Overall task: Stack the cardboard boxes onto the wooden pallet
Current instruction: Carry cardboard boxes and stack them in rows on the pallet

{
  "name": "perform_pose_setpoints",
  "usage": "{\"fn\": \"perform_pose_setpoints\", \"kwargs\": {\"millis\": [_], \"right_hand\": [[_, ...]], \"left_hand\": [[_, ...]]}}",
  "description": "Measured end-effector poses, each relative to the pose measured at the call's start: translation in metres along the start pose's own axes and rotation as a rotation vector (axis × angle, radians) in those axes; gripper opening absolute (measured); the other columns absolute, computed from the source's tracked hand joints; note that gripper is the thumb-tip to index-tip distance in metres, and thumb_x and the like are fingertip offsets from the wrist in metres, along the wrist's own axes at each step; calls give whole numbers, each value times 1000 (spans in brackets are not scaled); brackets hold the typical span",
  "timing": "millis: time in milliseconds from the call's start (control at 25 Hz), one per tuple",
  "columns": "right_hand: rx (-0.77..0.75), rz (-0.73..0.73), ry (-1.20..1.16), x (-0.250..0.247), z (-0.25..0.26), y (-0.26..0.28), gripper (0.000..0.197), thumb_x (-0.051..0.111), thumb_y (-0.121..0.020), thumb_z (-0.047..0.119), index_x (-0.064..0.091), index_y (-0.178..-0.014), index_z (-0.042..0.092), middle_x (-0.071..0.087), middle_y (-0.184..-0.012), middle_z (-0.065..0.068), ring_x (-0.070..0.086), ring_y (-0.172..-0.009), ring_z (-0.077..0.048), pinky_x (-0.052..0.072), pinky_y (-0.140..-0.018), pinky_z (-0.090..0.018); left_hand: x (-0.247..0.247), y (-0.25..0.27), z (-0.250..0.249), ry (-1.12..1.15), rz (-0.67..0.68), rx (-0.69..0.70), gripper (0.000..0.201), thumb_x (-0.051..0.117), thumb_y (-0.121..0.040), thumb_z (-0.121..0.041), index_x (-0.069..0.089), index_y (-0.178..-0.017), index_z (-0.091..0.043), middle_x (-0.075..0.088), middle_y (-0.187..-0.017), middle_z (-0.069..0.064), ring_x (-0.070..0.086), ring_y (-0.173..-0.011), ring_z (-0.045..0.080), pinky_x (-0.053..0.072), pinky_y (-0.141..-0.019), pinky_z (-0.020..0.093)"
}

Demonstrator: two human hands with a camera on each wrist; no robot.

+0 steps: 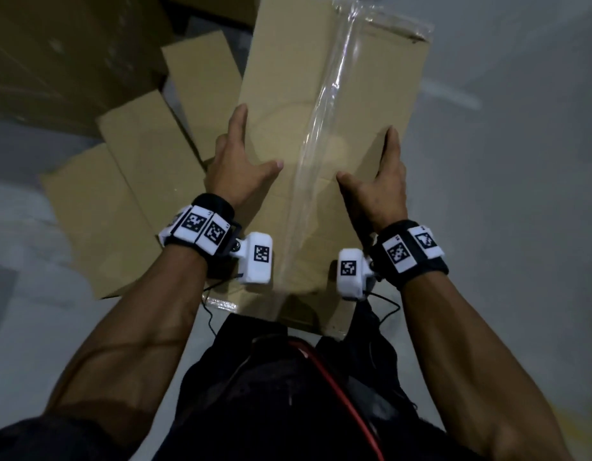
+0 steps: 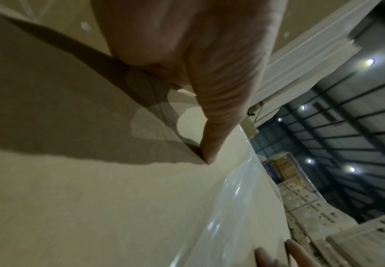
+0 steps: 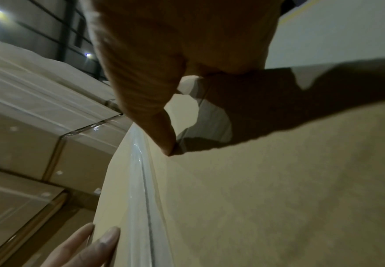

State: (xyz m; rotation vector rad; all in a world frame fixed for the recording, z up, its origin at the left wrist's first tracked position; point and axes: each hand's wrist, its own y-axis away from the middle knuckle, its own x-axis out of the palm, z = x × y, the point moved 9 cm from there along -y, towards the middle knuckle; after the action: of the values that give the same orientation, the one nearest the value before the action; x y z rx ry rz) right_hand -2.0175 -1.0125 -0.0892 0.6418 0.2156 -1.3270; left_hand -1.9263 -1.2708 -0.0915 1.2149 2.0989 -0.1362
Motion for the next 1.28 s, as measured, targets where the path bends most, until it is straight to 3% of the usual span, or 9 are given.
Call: {"fn": "perform_pose_setpoints", "kwargs": {"millis": [120, 240, 400, 600, 840, 1280], "right_hand": [[-82, 83, 67, -3, 37, 38, 103, 77, -82, 29, 9, -158, 40, 32, -151, -2, 38, -131, -21, 32, -94, -27], [-191, 157, 116, 2, 61, 67, 107, 80, -80, 32, 8, -158, 37, 33, -150, -6, 40, -135, -27, 31, -97, -28], [-367, 279, 154, 9, 72, 111, 109, 81, -79, 34, 7, -159, 33, 28, -156, -9, 34, -141, -29, 29, -108, -31], [-570, 474, 221, 17, 73, 193, 109, 82, -79, 37, 8, -159, 34, 26, -159, -10, 30, -143, -29, 27, -112, -35], [-687, 748, 280, 46, 70, 318, 109, 81, -80, 36, 5, -158, 39, 26, -156, -15, 34, -141, -36, 32, -112, -42], [-898, 1116, 385, 147, 42, 589, 107, 81, -80, 38, 4, -154, 49, 27, -155, -8, 35, -140, -38, 36, -111, -52]], "left_hand": [[-48, 46, -7, -1, -68, -47, 99, 78, -80, -43, 13, -155, -42, 31, -157, 5, 38, -138, 29, 34, -107, 39], [-85, 99, -5, 25, -180, -85, 99, 78, -80, -43, 13, -154, -43, 31, -156, 6, 41, -137, 31, 35, -108, 41], [-107, 180, 8, 67, -347, -149, 99, 78, -80, -42, 13, -154, -43, 31, -156, 4, 41, -136, 29, 34, -107, 39], [-114, 323, 33, 139, -578, -293, 98, 77, -81, -43, 11, -154, -44, 27, -159, 1, 38, -139, 26, 29, -101, 31], [-126, 487, 74, 179, -791, -535, 97, 74, -82, -46, 8, -153, -47, 27, -159, 3, 40, -137, 34, 34, -106, 44], [-162, 757, 199, 307, -1159, -772, 98, 76, -79, -47, 9, -151, -49, 36, -152, 4, 46, -130, 33, 39, -102, 46]]}}
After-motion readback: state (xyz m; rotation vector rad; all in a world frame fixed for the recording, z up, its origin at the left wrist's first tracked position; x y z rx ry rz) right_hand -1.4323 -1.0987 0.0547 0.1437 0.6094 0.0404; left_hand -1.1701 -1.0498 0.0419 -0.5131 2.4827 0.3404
